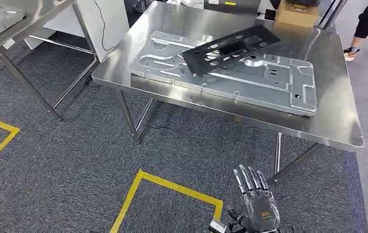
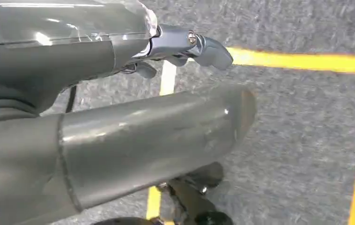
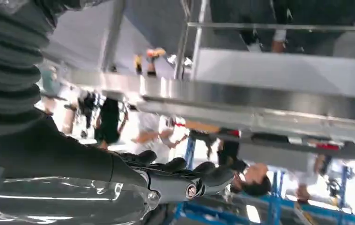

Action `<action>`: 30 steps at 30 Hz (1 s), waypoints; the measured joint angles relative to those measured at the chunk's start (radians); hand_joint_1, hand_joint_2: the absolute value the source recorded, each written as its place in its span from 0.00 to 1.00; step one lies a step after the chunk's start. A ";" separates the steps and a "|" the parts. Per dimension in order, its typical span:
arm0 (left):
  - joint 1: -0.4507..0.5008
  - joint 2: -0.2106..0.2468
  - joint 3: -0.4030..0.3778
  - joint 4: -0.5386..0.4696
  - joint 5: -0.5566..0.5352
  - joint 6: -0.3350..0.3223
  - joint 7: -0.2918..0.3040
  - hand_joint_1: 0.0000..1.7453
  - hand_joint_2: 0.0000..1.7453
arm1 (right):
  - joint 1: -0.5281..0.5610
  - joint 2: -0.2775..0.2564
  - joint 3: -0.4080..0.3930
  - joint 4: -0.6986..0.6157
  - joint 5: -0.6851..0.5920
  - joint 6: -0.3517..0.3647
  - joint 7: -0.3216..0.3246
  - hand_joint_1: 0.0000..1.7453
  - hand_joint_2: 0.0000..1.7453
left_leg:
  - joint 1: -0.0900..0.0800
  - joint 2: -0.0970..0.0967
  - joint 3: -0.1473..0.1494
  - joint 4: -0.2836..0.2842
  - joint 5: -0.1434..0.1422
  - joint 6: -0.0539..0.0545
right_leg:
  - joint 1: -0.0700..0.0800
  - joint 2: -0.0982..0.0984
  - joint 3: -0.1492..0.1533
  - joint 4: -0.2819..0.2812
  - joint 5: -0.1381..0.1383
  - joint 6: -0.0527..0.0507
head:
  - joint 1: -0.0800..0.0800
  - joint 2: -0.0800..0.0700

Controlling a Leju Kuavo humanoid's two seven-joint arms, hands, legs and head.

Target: Take the parts from the cabinet and place them on the table.

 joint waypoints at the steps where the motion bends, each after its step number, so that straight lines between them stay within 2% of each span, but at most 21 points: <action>1: -0.001 -0.002 0.001 0.000 0.004 0.000 0.000 0.00 0.00 | 0.010 0.024 -0.018 0.000 -0.028 -0.003 -0.035 0.00 0.00 | 0.000 0.000 -0.014 0.008 0.007 -0.003 | 0.000 0.000 0.069 -0.083 0.006 -0.005 | 0.000 0.000; 2: -0.002 -0.003 0.002 0.000 0.004 0.000 0.000 0.00 0.00 | 0.024 0.045 -0.042 0.000 -0.079 -0.009 -0.086 0.00 0.00 | 0.000 -0.001 -0.020 0.015 0.013 -0.007 | 0.002 0.000 0.150 -0.180 -0.032 -0.014 | 0.000 0.000; 3: -0.001 -0.006 0.006 0.000 0.008 0.002 0.000 0.00 0.00 | 0.041 0.082 -0.086 0.001 -0.185 -0.020 -0.172 0.00 0.00 | -0.004 -0.003 -0.026 0.024 0.017 -0.013 | 0.009 -0.001 0.198 -0.266 -0.061 -0.018 | -0.001 0.000; 6: 0.004 -0.010 0.017 0.000 0.018 0.009 -0.002 0.00 0.00 | 0.078 0.182 -0.212 0.075 -0.448 -0.035 -0.397 0.00 0.00 | -0.001 -0.002 -0.031 0.016 0.048 -0.034 | 0.013 0.000 0.182 -0.270 -0.050 -0.029 | 0.000 0.000; 7: 0.004 -0.011 0.021 0.000 0.018 0.011 -0.002 0.00 0.00 | 0.082 0.217 -0.271 0.123 -0.515 -0.027 -0.476 0.00 0.00 | 0.000 -0.004 -0.038 0.019 0.039 -0.040 | 0.002 -0.005 0.173 -0.277 -0.035 -0.036 | 0.000 0.000; 9: 0.008 -0.013 0.029 0.000 0.021 0.012 -0.002 0.00 0.00 | 0.078 0.284 -0.427 0.249 -0.600 -0.010 -0.647 0.00 0.00 | 0.005 -0.007 -0.069 0.100 -0.078 -0.051 | 0.003 -0.008 0.146 -0.276 -0.012 -0.051 | -0.001 0.000; 11: 0.012 -0.016 0.032 0.000 0.021 0.013 -0.003 0.00 0.00 | 0.058 0.325 -0.579 0.378 -0.630 0.041 -0.722 0.00 0.00 | 0.010 -0.006 -0.104 0.248 -0.179 -0.060 | 0.003 -0.009 0.115 -0.273 0.011 -0.050 | -0.001 0.000; 12: 0.012 -0.017 0.034 0.000 0.021 0.014 -0.003 0.00 0.00 | 0.044 0.339 -0.655 0.445 -0.644 0.070 -0.741 0.00 0.00 | 0.012 -0.006 -0.110 0.305 -0.187 -0.063 | 0.004 -0.010 0.098 -0.269 0.021 -0.049 | -0.001 0.000; 13: 0.011 -0.017 0.036 0.000 0.021 0.014 -0.003 0.00 0.00 | 0.027 0.353 -0.744 0.530 -0.659 0.095 -0.745 0.00 0.00 | 0.013 -0.006 -0.098 0.328 -0.160 -0.064 | 0.004 -0.012 0.079 -0.263 0.031 -0.046 | -0.001 0.000; 14: 0.011 -0.017 0.040 0.000 0.021 0.015 -0.003 0.00 0.00 | 0.011 0.366 -0.834 0.617 -0.671 0.115 -0.735 0.00 0.00 | 0.014 -0.006 -0.066 0.307 -0.118 -0.064 | 0.003 -0.013 0.063 -0.256 0.037 -0.043 | -0.001 0.000; 16: 0.011 -0.017 0.041 0.000 0.021 0.017 -0.003 0.00 0.00 | -0.014 0.386 -0.978 0.752 -0.680 0.135 -0.710 0.00 0.00 | 0.014 -0.008 0.046 0.167 -0.068 -0.060 | 0.001 -0.014 0.035 -0.240 0.047 -0.035 | -0.001 0.000; 18: 0.010 -0.018 0.042 0.000 0.021 0.018 -0.003 0.00 0.00 | -0.025 0.398 -1.062 0.826 -0.681 0.136 -0.704 0.00 0.00 | 0.009 -0.019 0.160 -0.007 -0.116 -0.050 | 0.006 -0.012 0.016 -0.224 0.058 -0.026 | -0.001 0.000; 19: 0.009 -0.019 0.043 0.000 0.020 0.020 -0.003 0.00 0.00 | -0.035 0.405 -1.110 0.877 -0.675 0.135 -0.702 0.00 0.00 | 0.008 -0.018 0.160 -0.017 -0.125 -0.047 | 0.006 -0.012 0.012 -0.226 0.069 -0.021 | -0.001 0.000; 21: 0.008 -0.021 0.047 0.000 0.021 0.020 -0.004 0.00 0.00 | -0.049 0.414 -1.172 0.938 -0.669 0.135 -0.701 0.00 0.00 | 0.003 -0.016 0.150 -0.016 -0.113 -0.035 | 0.002 -0.010 0.011 -0.235 0.088 -0.008 | 0.000 0.000; 22: 0.008 -0.022 0.049 0.000 0.021 0.020 -0.004 0.00 0.00 | -0.050 0.415 -1.195 0.958 -0.666 0.135 -0.701 0.00 0.00 | 0.011 -0.013 0.141 -0.028 -0.098 -0.025 | 0.006 -0.007 0.007 -0.235 0.089 -0.001 | 0.000 0.000; 23: 0.005 -0.024 0.049 0.000 0.020 0.020 -0.004 0.00 0.00 | -0.059 0.416 -1.216 0.978 -0.665 0.135 -0.701 0.00 0.00 | 0.012 -0.004 0.132 -0.031 -0.085 -0.016 | 0.000 -0.002 -0.002 -0.216 0.050 0.002 | 0.001 0.000; 24: 0.005 -0.025 0.050 0.000 0.020 0.021 -0.004 0.00 0.00 | -0.065 0.418 -1.231 0.993 -0.665 0.136 -0.701 0.00 0.00 | 0.011 -0.003 0.119 -0.030 -0.075 -0.003 | -0.001 -0.001 -0.016 -0.172 -0.010 0.002 | 0.001 0.000; 26: 0.007 -0.026 0.050 0.000 0.020 0.021 -0.004 0.00 0.00 | -0.072 0.421 -1.254 1.017 -0.663 0.136 -0.700 0.00 0.00 | 0.007 -0.001 0.092 -0.027 -0.055 0.000 | -0.002 0.000 -0.047 -0.031 -0.124 0.006 | 0.001 0.000; 27: 0.007 -0.026 0.051 0.000 0.021 0.021 -0.004 0.00 0.00 | -0.075 0.421 -1.265 1.027 -0.663 0.136 -0.700 0.00 0.00 | 0.005 0.000 0.079 -0.024 -0.044 0.000 | -0.002 0.000 -0.058 0.032 -0.147 0.007 | 0.001 0.000; 28: 0.006 -0.026 0.052 0.000 0.020 0.021 -0.004 0.00 0.00 | -0.078 0.421 -1.273 1.035 -0.663 0.136 -0.700 0.00 0.00 | 0.004 0.000 0.060 -0.020 -0.033 -0.001 | -0.002 0.000 -0.053 0.068 -0.135 0.008 | 0.001 0.000; 30: 0.007 -0.027 0.054 0.000 0.020 0.021 -0.004 0.00 0.00 | -0.082 0.421 -1.284 1.046 -0.662 0.136 -0.700 0.00 0.00 | 0.003 0.001 0.023 -0.006 -0.015 -0.006 | -0.001 0.000 0.015 0.010 -0.053 0.004 | 0.001 0.000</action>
